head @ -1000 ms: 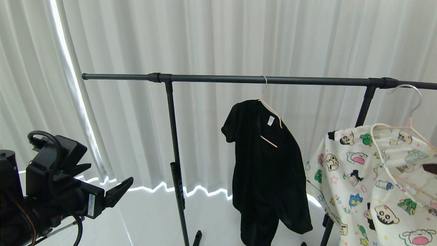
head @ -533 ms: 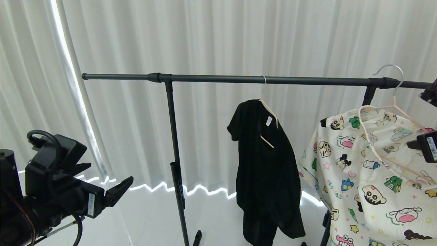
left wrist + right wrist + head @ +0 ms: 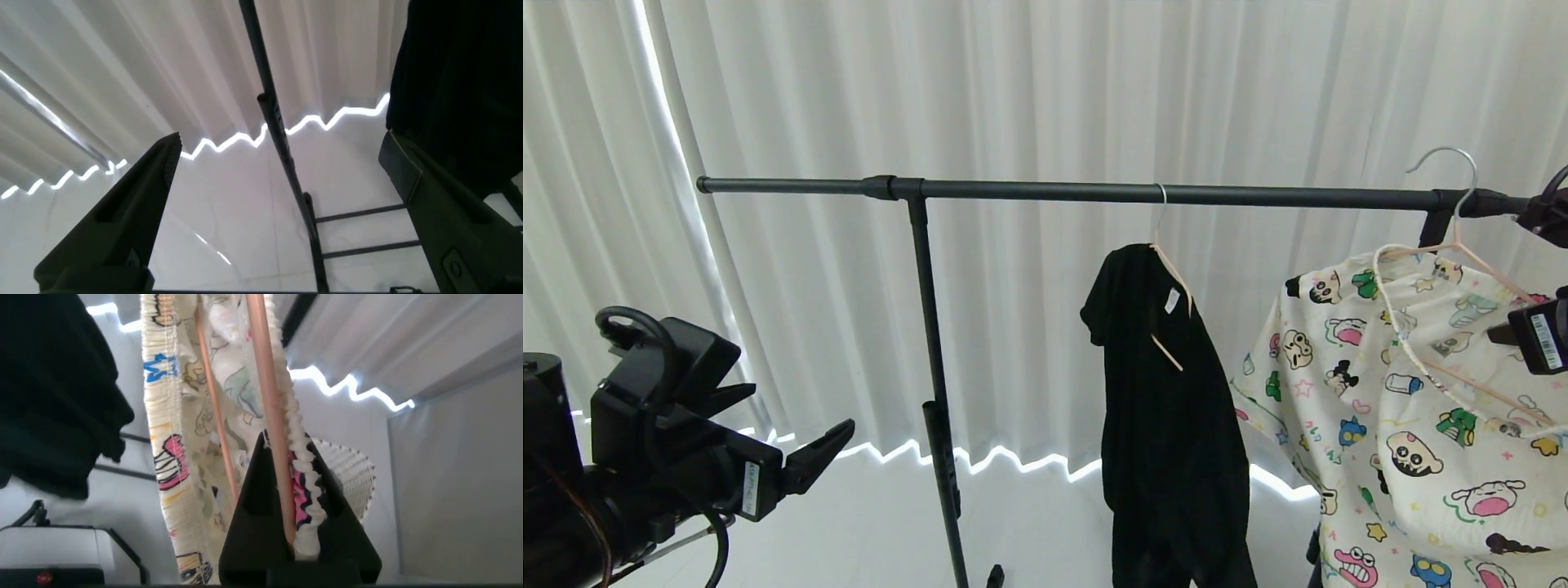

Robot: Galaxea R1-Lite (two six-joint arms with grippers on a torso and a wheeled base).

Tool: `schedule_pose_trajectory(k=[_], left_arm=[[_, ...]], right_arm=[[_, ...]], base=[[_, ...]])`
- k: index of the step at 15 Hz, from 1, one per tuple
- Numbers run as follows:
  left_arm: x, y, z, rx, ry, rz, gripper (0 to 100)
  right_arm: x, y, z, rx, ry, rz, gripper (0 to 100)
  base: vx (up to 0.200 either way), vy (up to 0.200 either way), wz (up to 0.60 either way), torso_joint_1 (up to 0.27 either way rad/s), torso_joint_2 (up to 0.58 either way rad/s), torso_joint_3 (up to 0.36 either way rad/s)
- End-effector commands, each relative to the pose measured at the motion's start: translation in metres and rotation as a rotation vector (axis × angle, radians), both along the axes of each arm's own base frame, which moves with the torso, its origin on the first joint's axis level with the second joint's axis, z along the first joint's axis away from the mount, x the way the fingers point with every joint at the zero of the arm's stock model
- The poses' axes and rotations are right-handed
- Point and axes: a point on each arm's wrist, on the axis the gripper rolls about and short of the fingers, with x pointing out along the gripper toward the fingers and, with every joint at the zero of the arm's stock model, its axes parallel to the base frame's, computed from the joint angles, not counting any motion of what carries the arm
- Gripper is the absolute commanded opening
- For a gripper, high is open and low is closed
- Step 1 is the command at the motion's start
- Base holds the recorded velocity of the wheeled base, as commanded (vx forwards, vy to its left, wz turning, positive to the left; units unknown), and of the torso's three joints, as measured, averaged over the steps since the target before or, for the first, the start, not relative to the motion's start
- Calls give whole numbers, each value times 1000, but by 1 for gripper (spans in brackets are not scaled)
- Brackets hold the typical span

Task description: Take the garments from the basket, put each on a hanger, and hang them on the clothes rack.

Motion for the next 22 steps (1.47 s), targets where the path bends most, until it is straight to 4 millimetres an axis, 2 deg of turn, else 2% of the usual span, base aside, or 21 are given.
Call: schedule_pose_trajectory(k=[1,6,13,22], left_arm=[[0,-2,0,0,-1,-9,100],[0,-2,1,1,-3,-10,100],[0,-2,0,1,-1,-10,100],[0,-2,1,0,-6,-10,100]], right_arm=[[1,0,2,0,-6,2,0],[2,8,1,0,-1,37,0],[9,12,-6,-2,27,51,0],[39,15,-25,-14,98,43,0]], base=[[200,0,0,7,7,-2],[200,0,0,0,4,3],[0,0,0,0,0,0],[0,0,0,0,0,0]])
